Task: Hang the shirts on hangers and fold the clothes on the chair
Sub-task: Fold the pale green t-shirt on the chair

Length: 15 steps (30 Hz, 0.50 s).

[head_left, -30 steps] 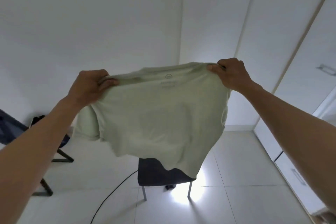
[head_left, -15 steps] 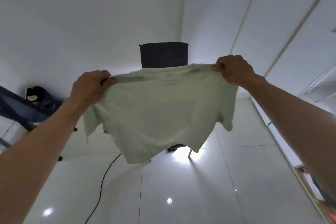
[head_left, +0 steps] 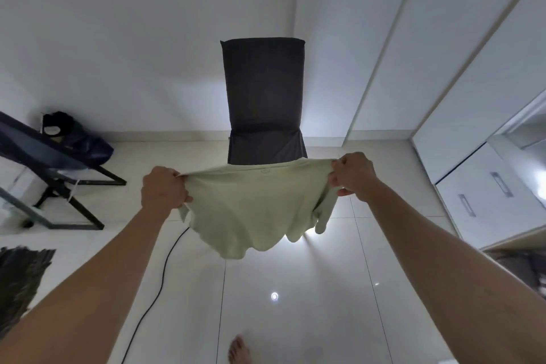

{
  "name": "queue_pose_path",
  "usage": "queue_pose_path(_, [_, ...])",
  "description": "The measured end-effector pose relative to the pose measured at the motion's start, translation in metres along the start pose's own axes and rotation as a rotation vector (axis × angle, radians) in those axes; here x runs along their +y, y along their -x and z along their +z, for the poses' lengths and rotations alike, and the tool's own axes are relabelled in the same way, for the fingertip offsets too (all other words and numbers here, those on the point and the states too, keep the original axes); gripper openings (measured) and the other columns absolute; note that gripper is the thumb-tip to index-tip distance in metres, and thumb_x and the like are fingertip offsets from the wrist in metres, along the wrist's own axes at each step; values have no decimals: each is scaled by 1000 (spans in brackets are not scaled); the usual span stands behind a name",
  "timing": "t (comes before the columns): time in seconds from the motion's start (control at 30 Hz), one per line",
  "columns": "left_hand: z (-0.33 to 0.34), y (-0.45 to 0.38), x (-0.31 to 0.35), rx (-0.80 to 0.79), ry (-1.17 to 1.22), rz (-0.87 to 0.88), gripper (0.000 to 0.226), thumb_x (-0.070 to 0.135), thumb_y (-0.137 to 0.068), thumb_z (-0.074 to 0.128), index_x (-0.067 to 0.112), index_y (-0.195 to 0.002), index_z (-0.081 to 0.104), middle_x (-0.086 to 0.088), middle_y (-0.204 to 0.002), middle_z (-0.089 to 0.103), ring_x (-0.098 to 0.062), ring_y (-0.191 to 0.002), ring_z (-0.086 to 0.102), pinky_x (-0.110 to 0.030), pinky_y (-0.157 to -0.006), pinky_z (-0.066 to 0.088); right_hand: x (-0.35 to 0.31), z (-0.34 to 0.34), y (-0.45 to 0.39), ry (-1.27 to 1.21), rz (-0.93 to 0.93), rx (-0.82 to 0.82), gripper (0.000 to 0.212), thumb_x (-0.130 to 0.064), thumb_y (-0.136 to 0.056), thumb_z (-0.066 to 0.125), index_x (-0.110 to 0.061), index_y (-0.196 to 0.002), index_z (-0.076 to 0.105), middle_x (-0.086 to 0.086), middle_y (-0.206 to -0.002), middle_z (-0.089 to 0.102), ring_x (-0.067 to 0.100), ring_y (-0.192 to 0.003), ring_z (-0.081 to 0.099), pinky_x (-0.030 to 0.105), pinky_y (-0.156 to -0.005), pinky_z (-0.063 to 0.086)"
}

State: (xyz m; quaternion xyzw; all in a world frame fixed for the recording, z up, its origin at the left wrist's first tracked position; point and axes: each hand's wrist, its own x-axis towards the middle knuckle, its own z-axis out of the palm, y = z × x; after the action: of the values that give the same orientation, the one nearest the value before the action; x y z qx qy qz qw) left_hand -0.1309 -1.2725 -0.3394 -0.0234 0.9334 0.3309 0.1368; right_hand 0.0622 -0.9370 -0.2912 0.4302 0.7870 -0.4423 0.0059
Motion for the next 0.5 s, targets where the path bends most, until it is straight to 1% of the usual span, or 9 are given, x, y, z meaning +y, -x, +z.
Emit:
queue_pose_path(0.03, [9, 4, -5, 23, 34, -5, 11, 19, -79, 62, 13, -72, 68, -16, -73, 73, -34, -73, 73, -49, -73, 62, 8, 4, -2, -25, 7, 37, 23, -19, -100, 53, -3, -101, 68, 17, -94, 74, 31, -75, 73, 45, -70, 64])
queue_pose_path(0.1, [23, 15, -11, 85, 24, 23, 14, 13, -82, 58, 10, -73, 69, -17, -77, 72, -36, -77, 71, -44, -74, 60, 21, 11, -4, -33, 14, 124, 23, -23, -99, 55, -8, -93, 71, 10, -83, 70, 23, -61, 68, 43, -61, 63])
queue_pose_path(0.17, [35, 19, -17, 129, -22, 49, 17, 10, -86, 57, 5, -82, 73, -19, -81, 72, -38, -79, 67, -38, -73, 56, 28, 18, -7, -32, 15, 175, 23, -24, -98, 56, -8, -88, 71, 7, -74, 65, 19, -55, 63, 42, -59, 63])
queue_pose_path(0.23, [45, 15, -24, 129, -53, 40, 18, 11, -88, 57, 3, -88, 74, -21, -85, 71, -39, -80, 65, -35, -70, 48, 33, 26, -14, -18, 18, 170, 24, -24, -97, 56, -9, -85, 70, 4, -70, 62, 25, -59, 65, 45, -65, 63])
queue_pose_path(0.3, [53, 4, -28, 116, -57, 36, 19, 10, -90, 57, 0, -88, 73, -21, -86, 71, -38, -79, 65, -32, -67, 44, 37, 35, -23, -16, 44, 158, 23, -24, -96, 56, -13, -81, 69, 0, -71, 60, 31, -75, 69, 48, -73, 62])
queue_pose_path(0.37, [58, -13, -29, 103, -77, 52, 19, 10, -90, 57, 0, -86, 73, -21, -86, 71, -39, -82, 65, -31, -67, 42, 43, 47, -38, -42, 76, 178, 21, -26, -93, 57, -19, -75, 66, -1, -73, 60, 33, -89, 68, 50, -77, 61])
queue_pose_path(0.43, [65, -27, -28, 97, -91, 65, 19, 10, -90, 58, -1, -84, 72, -21, -87, 70, -40, -84, 65, -31, -68, 40, 44, 58, -52, -76, 95, 197, 20, -27, -91, 56, -20, -73, 64, 1, -74, 61, 36, -92, 67, 50, -79, 60])
queue_pose_path(0.5, [74, -42, -26, 78, -94, 61, 17, 9, -89, 57, 0, -81, 70, -21, -86, 69, -41, -84, 65, -30, -68, 39, 41, 67, -67, -107, 121, 220, 21, -26, -91, 54, -20, -73, 62, 3, -75, 63, 38, -89, 68, 50, -82, 59])
